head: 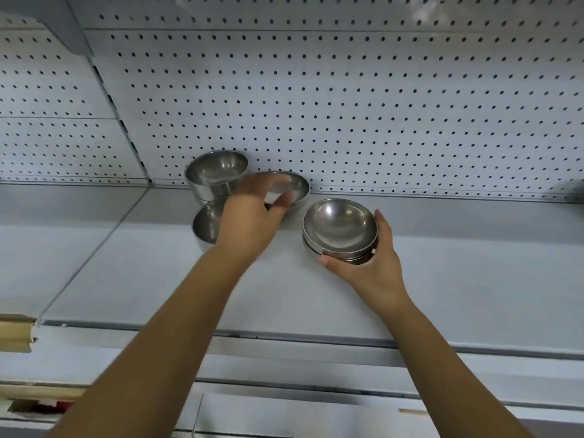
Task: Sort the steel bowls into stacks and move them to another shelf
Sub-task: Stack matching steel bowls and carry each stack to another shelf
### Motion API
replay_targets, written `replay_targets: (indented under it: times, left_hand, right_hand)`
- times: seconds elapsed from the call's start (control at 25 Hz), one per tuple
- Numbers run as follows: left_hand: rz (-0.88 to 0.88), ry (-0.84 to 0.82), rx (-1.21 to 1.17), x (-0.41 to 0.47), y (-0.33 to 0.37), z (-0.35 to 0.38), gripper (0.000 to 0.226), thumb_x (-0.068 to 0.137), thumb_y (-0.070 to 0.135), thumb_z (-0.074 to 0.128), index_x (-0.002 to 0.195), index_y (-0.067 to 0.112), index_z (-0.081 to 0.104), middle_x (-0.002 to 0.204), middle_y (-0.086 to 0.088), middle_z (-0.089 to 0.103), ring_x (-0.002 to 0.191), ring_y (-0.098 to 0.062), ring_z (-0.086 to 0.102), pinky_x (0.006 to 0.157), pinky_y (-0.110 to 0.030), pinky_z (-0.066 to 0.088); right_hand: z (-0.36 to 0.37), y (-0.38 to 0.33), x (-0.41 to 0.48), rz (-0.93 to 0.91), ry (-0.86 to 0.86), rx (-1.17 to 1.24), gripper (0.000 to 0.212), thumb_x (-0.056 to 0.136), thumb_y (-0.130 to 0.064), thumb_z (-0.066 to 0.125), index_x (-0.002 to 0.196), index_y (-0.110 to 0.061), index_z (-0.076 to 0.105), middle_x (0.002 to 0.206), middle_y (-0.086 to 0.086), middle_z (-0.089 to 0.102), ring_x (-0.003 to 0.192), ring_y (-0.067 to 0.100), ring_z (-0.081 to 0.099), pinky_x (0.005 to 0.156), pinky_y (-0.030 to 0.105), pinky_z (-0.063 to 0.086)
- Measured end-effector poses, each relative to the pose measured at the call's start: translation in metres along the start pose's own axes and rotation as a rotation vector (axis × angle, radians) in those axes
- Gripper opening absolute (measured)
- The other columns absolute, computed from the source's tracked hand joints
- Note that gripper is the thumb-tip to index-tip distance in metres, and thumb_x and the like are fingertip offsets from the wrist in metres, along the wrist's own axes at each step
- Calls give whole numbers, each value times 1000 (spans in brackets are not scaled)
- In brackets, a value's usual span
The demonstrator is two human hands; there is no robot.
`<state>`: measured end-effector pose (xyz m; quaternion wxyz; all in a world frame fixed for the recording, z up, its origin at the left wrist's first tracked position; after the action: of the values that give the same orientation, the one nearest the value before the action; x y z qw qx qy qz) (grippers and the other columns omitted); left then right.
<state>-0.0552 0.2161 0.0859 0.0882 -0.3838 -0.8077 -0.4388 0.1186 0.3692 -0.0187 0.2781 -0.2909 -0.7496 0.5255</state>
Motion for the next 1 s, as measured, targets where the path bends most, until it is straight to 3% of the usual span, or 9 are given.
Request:
replay_targets:
  times: [0.16, 0.32, 0.52, 0.6, 0.72, 0.84, 1.0]
  left_hand:
    - [34, -436, 159, 51, -15, 49, 26, 90, 31, 78, 110, 15, 76, 109, 2, 75, 102, -15, 68, 95, -35, 53]
    - [91, -559, 325, 65, -34, 74, 27, 81, 34, 86, 94, 11, 80, 92, -1, 76, 87, -20, 70, 84, -40, 56]
    - [122, -601, 332, 71, -42, 86, 24, 80, 26, 88, 76, 5, 77, 69, 1, 69, 68, -18, 63, 63, -28, 43]
    - [125, -559, 286, 74, -41, 83, 24, 80, 23, 87, 72, 5, 75, 64, 2, 66, 63, -17, 59, 65, -30, 44]
    - [126, -474, 170, 80, -36, 72, 23, 81, 22, 87, 73, 4, 75, 71, -10, 73, 69, -26, 68, 70, -39, 54]
    - [71, -372, -19, 79, -22, 54, 16, 81, 21, 87, 74, 10, 78, 71, -14, 74, 66, -21, 65, 69, -35, 54]
    - [41, -328, -206, 65, 8, 34, 8, 83, 21, 85, 78, 18, 79, 77, -5, 77, 70, -14, 66, 73, -31, 54]
  right_hand:
    - [-7, 4, -1, 14, 59, 11, 133, 58, -42, 99, 162, -35, 16, 142, -27, 46, 134, 1, 47, 110, 23, 40]
    - [-7, 5, 1, 16, 54, 21, 134, 57, -39, 100, 162, -34, 16, 147, -21, 47, 134, 3, 49, 111, 25, 42]
    - [-9, 9, 2, 23, 54, 42, 132, 57, -33, 101, 160, -35, 19, 132, -34, 47, 129, -1, 51, 98, 9, 40]
    - [-8, 10, 3, 23, 49, 47, 132, 56, -34, 101, 160, -35, 19, 132, -34, 46, 130, 0, 51, 98, 10, 40]
    - [-9, 12, 4, 20, 45, 53, 133, 55, -35, 101, 160, -34, 19, 138, -26, 48, 131, 2, 51, 105, 18, 42]
    - [-9, 9, 5, 14, 37, 45, 133, 55, -36, 101, 160, -35, 19, 138, -26, 47, 130, 2, 50, 108, 22, 42]
    - [-7, 9, 7, 7, 20, 54, 133, 56, -37, 101, 160, -35, 19, 139, -25, 46, 131, 3, 51, 106, 20, 42]
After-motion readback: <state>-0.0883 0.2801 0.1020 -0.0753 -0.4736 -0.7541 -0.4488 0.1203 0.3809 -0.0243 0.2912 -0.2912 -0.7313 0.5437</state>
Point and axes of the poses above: each hand's wrist, its own x-axis towards the middle knuckle, its own z-axis out of the palm, y = z × x, the point moved 10 cm from there along x, towards the middle knuckle
